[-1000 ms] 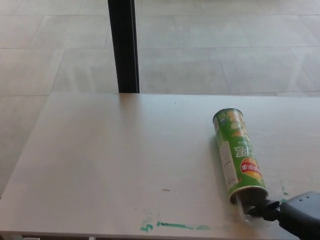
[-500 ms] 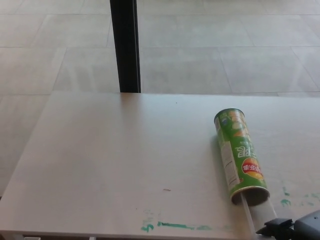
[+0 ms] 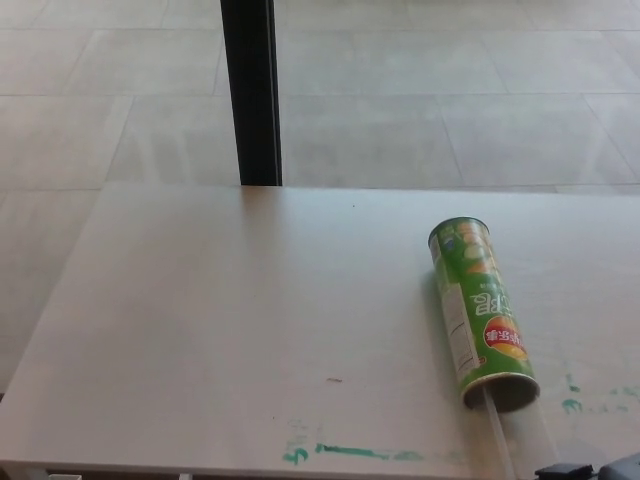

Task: Use the finger on the right hand of the robot to pull out the chips tray kept inside a container in the middle of the desk

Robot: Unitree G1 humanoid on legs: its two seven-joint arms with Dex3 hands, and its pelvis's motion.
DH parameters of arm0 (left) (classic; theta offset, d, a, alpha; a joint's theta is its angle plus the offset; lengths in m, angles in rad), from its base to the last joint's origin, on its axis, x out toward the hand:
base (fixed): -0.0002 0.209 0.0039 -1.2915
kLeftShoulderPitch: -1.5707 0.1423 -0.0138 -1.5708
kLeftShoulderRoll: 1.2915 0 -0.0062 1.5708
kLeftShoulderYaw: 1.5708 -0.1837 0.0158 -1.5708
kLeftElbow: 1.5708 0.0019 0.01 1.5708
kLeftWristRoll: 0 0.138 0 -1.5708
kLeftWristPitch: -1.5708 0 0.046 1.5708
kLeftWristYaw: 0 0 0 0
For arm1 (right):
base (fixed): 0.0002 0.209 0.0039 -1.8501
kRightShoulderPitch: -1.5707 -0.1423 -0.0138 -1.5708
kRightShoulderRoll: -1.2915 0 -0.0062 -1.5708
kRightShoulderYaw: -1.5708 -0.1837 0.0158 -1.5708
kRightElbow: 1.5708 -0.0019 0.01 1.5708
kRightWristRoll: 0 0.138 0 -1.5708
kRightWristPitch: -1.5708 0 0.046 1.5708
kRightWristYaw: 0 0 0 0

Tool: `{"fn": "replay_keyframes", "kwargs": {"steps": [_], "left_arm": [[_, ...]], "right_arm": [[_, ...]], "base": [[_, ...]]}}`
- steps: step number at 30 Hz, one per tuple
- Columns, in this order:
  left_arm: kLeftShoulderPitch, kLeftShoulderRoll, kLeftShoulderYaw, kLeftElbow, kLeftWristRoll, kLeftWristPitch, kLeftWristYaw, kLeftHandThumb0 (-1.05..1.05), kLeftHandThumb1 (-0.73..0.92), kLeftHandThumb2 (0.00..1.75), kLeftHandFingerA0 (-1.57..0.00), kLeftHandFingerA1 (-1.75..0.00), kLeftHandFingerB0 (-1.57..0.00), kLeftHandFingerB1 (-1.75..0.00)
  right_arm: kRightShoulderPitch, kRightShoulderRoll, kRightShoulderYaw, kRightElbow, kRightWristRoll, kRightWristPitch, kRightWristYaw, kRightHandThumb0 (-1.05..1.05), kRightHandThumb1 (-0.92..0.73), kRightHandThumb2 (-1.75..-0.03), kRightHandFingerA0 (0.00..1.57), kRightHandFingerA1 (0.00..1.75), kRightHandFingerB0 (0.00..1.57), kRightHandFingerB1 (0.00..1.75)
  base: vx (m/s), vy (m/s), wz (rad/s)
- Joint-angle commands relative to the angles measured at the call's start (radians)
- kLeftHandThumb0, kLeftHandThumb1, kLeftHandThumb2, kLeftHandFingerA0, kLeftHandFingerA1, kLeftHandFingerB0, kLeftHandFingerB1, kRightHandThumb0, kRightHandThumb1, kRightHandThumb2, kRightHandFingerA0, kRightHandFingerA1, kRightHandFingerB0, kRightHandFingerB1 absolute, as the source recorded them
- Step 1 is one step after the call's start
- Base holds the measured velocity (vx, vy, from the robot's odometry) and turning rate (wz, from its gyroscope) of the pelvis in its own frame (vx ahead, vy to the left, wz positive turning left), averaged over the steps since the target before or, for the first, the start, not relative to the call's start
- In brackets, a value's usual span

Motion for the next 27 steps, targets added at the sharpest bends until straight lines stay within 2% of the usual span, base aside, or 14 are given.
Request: {"fn": "replay_keyframes", "kwargs": {"steps": [1,13,18,23,25,27], "left_arm": [[-0.003,0.025,0.001,0.010,0.005,-0.010,0.002,-0.24,0.66,0.62,-0.60,-0.72,-0.52,-0.60],[-0.005,0.034,-0.005,0.025,0.010,-0.020,0.001,-0.24,0.66,0.63,-0.60,-0.73,-0.53,-0.61],[0.010,0.032,-0.006,0.002,0.006,-0.020,-0.001,-0.26,0.63,0.65,-0.59,-0.73,-0.53,-0.63],[0.009,0.032,-0.003,-0.002,0.003,-0.012,0.003,-0.26,0.64,0.65,-0.60,-0.75,-0.53,-0.63],[0.010,0.033,-0.004,-0.002,0.004,-0.014,0.000,-0.25,0.64,0.65,-0.60,-0.74,-0.53,-0.62],[0.005,0.034,-0.007,0.016,0.007,-0.027,-0.002,-0.26,0.65,0.64,-0.58,-0.72,-0.52,-0.61]], "right_arm": [[0.050,0.004,-0.003,0.012,-0.003,0.022,0.009,-0.43,-0.63,-0.59,0.82,1.29,0.43,0.37],[0.140,-0.010,-0.057,-0.052,0.033,0.015,0.010,-0.41,-0.62,-0.58,0.80,1.34,0.44,0.36],[0.170,-0.023,-0.078,-0.087,0.036,0.019,0.036,-0.41,-0.63,-0.59,0.80,1.28,0.42,0.36],[0.186,-0.032,-0.091,-0.097,0.036,0.002,0.030,-0.41,-0.62,-0.58,0.78,1.30,0.44,0.36],[0.184,-0.028,-0.098,-0.099,0.043,0.001,0.024,-0.41,-0.62,-0.58,0.81,1.29,0.41,0.35],[0.179,-0.016,-0.106,-0.116,0.048,0.027,0.030,-0.40,-0.59,-0.59,0.84,1.26,0.28,0.31]], "base": [[0.00,0.000,0.00],[0.00,0.000,0.00],[0.00,0.000,0.00],[0.00,0.000,0.00],[0.00,0.000,0.00],[0.00,0.000,0.00]]}}
